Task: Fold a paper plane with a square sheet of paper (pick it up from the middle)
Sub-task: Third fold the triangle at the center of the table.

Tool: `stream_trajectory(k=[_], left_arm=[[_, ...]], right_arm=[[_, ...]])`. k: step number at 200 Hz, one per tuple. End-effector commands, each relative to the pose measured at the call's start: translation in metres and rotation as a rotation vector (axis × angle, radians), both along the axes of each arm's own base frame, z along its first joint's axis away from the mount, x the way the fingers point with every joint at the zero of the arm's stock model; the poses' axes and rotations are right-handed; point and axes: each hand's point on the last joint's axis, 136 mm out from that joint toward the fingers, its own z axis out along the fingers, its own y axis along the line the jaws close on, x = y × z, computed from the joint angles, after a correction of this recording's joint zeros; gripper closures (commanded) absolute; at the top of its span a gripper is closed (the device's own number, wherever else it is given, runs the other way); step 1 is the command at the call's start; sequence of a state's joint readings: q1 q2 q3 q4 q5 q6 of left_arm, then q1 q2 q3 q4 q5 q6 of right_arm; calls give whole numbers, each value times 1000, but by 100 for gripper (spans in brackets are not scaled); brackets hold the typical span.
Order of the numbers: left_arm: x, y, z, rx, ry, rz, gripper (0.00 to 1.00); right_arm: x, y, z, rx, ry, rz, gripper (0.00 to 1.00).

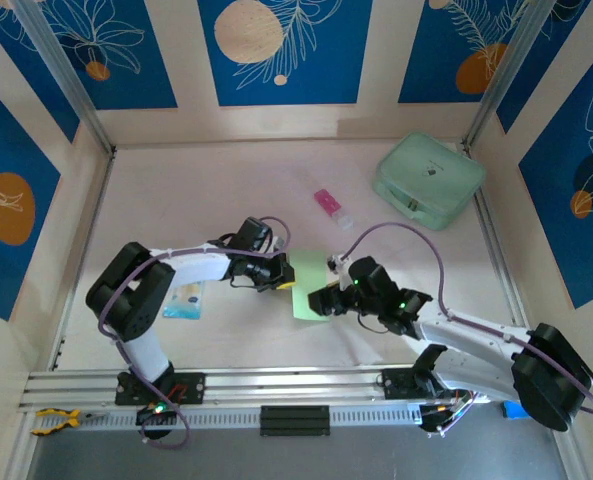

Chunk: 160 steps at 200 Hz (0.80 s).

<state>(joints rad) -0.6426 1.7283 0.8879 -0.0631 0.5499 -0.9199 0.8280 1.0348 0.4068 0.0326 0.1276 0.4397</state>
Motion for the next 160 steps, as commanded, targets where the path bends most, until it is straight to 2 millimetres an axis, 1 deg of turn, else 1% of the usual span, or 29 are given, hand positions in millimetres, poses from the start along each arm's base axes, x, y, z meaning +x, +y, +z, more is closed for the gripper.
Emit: stream_trajectory(k=[1, 13, 37, 49, 76, 102, 112, 138, 160], left_arm=[[0, 3, 9, -27, 2, 13, 91], [1, 4, 9, -28, 2, 17, 91], [1, 3, 10, -31, 4, 19, 91], [1, 2, 10, -35, 2, 15, 91], [2, 3, 9, -37, -1, 21, 90], [1, 5, 9, -38, -5, 28, 91], [1, 5, 9, -38, -4, 27, 91], [1, 5, 9, -37, -5, 32, 91], [1, 5, 8, -37, -3, 34, 91]], right_arm=[[5, 5, 0, -143, -211, 84, 34], [-2, 17, -2, -178, -262, 155, 35], [-7, 36, -5, -245, -362, 229, 35], [-6, 40, -6, -283, -398, 229, 36], [-13, 50, -10, -313, -440, 264, 36], [-19, 54, -15, -328, -442, 289, 36], [-19, 52, -19, -345, -443, 288, 36], [-17, 45, -19, -373, -460, 270, 36], [-22, 39, -20, -394, -462, 301, 36]])
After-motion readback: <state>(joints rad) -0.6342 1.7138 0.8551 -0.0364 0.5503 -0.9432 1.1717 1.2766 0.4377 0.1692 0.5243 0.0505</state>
